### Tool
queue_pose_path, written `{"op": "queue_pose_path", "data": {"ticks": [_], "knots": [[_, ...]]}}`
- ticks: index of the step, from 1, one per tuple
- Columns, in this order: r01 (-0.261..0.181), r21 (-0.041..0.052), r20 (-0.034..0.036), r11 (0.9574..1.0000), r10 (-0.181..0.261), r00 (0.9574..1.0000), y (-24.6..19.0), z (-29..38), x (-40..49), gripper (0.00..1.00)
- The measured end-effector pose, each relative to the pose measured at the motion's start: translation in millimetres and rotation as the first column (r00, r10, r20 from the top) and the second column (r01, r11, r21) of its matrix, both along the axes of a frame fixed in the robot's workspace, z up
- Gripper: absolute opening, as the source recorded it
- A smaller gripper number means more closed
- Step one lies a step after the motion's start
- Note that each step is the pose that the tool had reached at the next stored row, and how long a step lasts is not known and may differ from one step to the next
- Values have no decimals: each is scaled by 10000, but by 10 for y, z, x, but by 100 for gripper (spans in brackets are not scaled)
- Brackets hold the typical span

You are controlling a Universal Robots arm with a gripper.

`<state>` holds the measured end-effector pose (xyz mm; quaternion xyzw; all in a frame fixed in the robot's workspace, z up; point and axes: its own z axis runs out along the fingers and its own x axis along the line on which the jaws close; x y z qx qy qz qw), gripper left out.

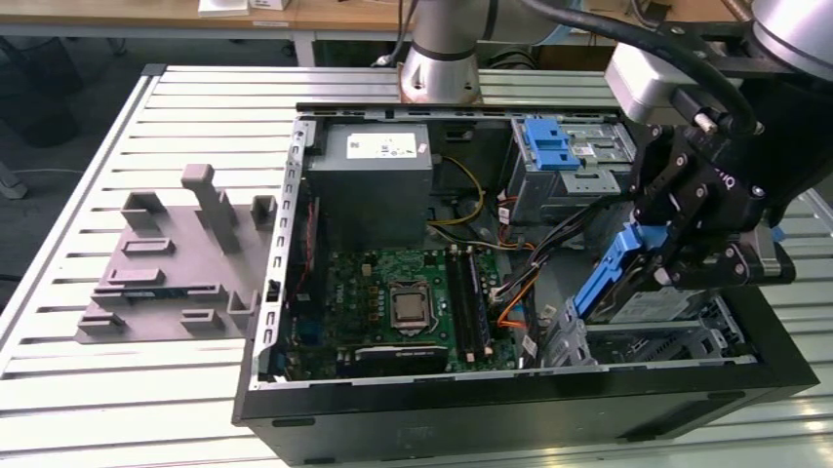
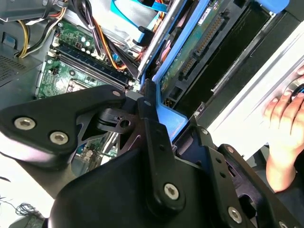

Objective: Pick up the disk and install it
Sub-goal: 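Insert the disk into the insertion slot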

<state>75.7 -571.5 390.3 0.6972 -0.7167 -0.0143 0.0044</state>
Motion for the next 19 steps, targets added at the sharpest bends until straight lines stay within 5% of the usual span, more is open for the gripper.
{"op": "queue_pose_path", "data": {"ticks": [19], "knots": [[0, 1, 0, 10000, 0, 10000, 0, -219, 0, 36]]}}
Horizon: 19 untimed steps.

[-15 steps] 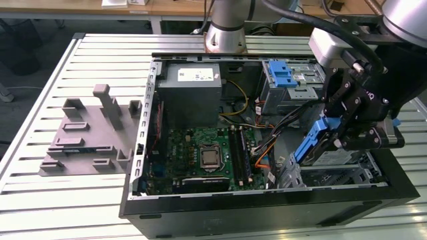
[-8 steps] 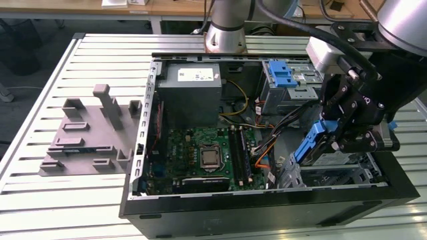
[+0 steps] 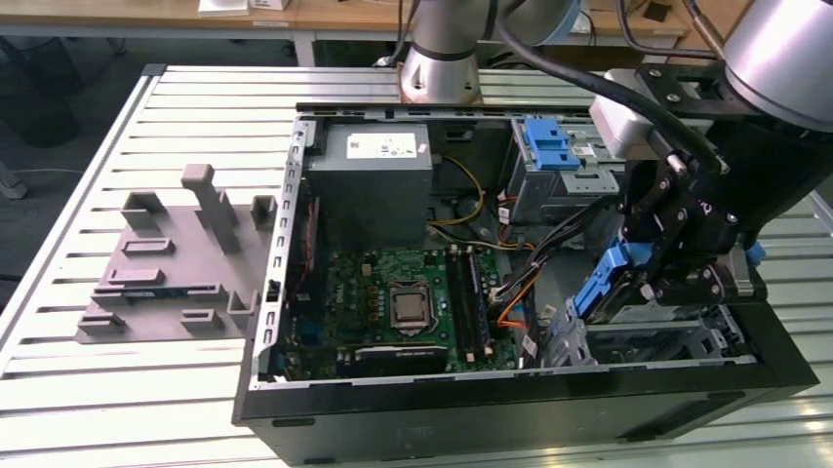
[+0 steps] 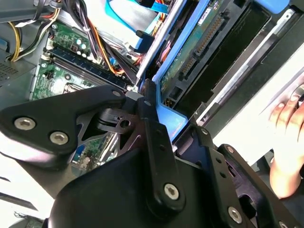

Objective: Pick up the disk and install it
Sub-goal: 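Insert the disk into the insertion slot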

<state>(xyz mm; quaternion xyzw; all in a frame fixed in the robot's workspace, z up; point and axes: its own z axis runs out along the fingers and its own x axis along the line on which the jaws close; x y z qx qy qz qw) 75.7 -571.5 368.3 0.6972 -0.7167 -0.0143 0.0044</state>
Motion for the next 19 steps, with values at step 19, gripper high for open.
{"op": "queue_pose_path", "data": {"ticks": [19], "knots": [[0, -10, 0, 10000, 0, 10000, 0, -72, 0, 37]]}}
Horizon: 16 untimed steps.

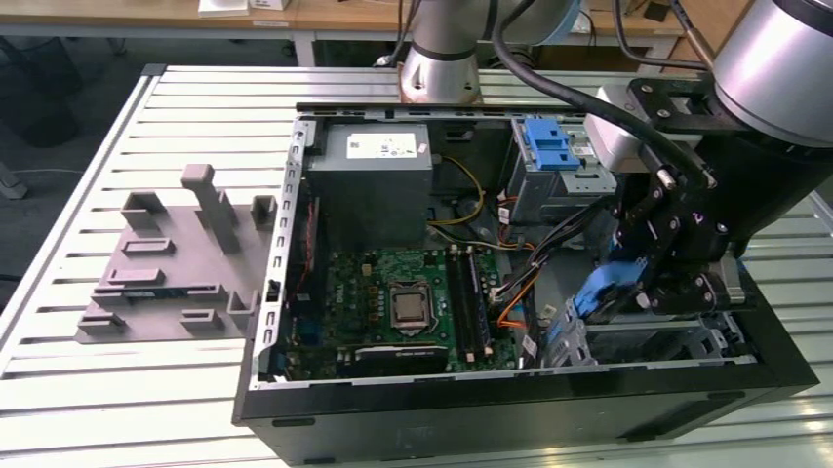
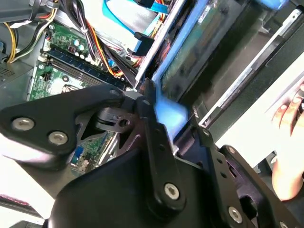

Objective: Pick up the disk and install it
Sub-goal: 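Insert the disk into the insertion slot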

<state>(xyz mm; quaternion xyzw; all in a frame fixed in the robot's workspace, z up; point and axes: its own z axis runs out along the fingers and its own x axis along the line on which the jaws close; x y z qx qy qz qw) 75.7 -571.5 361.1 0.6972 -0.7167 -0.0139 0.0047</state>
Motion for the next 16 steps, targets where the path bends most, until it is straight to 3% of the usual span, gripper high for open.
{"op": "queue_pose_path", "data": {"ticks": [1, 7, 10, 15, 16], "knots": [[0, 0, 0, 10000, 0, 10000, 0, 0, 0, 44], [0, 3, 1, 10000, 0, 10000, 0, -17, 0, 44], [-19, 1, 16, 10000, 19, 10000, 0, -42, 0, 36], [-52, -3, 50, 10000, 52, 10000, 0, -63, 0, 13], [-53, -2, 51, 10000, 53, 10000, 0, -64, 0, 13]]}}
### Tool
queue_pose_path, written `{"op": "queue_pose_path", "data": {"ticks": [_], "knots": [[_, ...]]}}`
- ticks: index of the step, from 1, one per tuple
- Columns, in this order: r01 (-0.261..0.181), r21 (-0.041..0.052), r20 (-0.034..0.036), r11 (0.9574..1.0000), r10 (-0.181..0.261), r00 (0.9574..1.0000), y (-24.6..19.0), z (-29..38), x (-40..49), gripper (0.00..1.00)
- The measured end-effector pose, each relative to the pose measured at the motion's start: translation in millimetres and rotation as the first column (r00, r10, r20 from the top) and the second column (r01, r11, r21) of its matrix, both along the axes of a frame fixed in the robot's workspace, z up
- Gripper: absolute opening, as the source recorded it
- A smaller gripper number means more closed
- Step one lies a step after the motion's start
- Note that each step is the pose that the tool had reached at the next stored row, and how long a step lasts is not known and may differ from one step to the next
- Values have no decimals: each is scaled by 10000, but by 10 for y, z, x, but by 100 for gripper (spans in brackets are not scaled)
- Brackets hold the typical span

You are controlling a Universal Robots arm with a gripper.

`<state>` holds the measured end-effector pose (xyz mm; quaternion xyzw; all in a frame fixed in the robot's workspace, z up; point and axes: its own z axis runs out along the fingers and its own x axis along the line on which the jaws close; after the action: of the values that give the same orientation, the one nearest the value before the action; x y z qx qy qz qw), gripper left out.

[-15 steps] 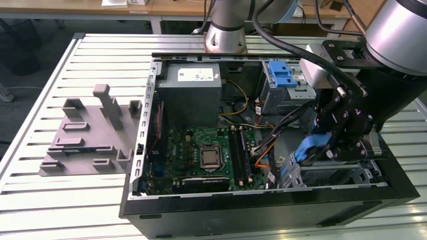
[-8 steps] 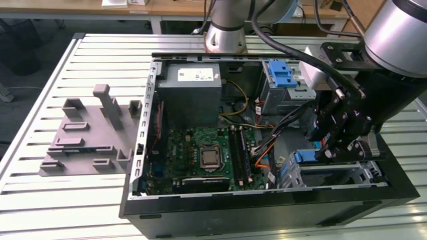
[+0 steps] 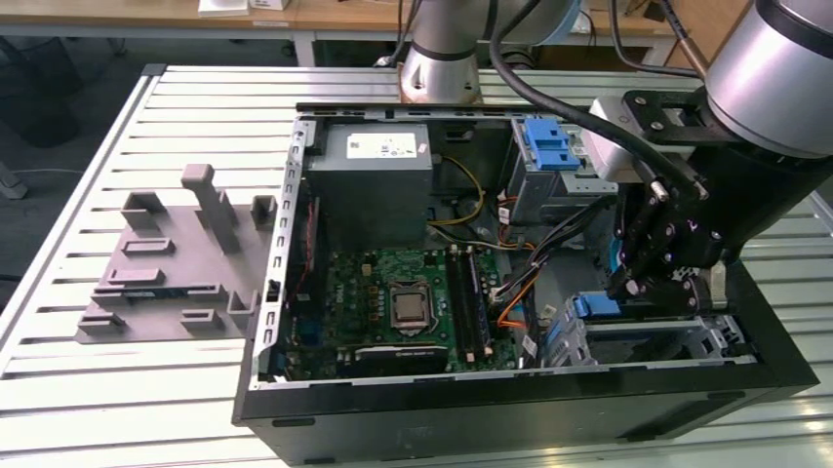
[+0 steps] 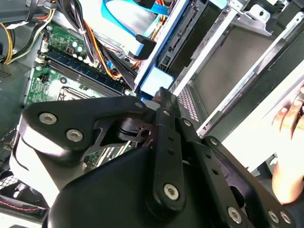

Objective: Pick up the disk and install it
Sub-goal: 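Insert the disk into the insertion slot, then insert the first disk wire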

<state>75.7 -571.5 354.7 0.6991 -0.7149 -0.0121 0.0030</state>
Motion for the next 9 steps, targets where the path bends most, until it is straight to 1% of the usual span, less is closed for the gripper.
{"op": "queue_pose_path", "data": {"ticks": [2, 9], "knots": [[0, 1, 0, 10000, 0, 10000, 0, -1, 0, 11], [1, 1, 0, 10000, -1, 10000, 0, -6, 0, 11]]}}
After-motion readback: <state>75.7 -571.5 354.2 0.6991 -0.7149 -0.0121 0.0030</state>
